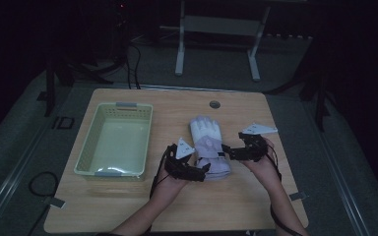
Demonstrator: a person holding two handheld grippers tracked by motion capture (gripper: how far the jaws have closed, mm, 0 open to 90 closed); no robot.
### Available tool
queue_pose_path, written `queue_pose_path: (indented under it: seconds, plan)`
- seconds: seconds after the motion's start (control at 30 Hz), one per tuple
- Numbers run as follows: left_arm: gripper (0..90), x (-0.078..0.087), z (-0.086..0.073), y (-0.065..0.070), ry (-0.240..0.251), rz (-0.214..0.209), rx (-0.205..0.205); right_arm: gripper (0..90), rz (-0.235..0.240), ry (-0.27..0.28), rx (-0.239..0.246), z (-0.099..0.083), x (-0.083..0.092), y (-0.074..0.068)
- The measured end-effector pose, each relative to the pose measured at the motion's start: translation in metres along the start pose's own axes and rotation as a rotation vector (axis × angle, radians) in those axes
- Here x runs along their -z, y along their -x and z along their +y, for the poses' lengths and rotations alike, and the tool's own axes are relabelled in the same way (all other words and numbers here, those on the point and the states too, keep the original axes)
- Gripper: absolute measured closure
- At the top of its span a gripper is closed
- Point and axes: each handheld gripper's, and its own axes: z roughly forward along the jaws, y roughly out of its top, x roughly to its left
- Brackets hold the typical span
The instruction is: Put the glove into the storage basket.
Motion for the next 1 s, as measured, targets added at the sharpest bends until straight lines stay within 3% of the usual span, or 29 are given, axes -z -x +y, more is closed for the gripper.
queue_pose_path:
  seconds: [0.1,0.27,0.5,0.57,0.67,0.77,0.9,1.0]
  plan:
    - [5.8,-0.002,0.006,0.000,-0.001,0.019,-0.013,15.8,-0.013,0.002,0.006,0.002,-0.005,0.001]
    - [13.6,-0.005,0.006,-0.004,-0.004,0.033,0.053,25.7,-0.042,0.011,-0.008,0.005,-0.016,0.002]
    - [19.1,-0.017,-0.010,-0.008,-0.101,0.080,0.112,36.6,-0.070,-0.014,-0.011,-0.002,-0.034,0.002]
    - [20.0,-0.023,-0.014,-0.012,-0.138,0.063,0.152,37.5,-0.063,-0.027,-0.024,-0.004,-0.038,0.003]
    - [20.0,-0.031,-0.020,-0.013,-0.175,0.061,0.161,37.4,-0.044,-0.055,-0.041,-0.009,-0.044,0.002]
    - [20.1,-0.038,-0.026,-0.016,-0.206,0.038,0.196,36.6,-0.014,-0.096,-0.064,-0.015,-0.051,0.001]
    - [20.1,-0.046,-0.033,-0.020,-0.232,0.003,0.228,43.9,0.027,-0.159,-0.133,-0.024,-0.060,0.005]
    - [20.3,-0.051,-0.037,-0.023,-0.234,-0.017,0.244,45.0,0.033,-0.195,-0.152,-0.027,-0.064,0.005]
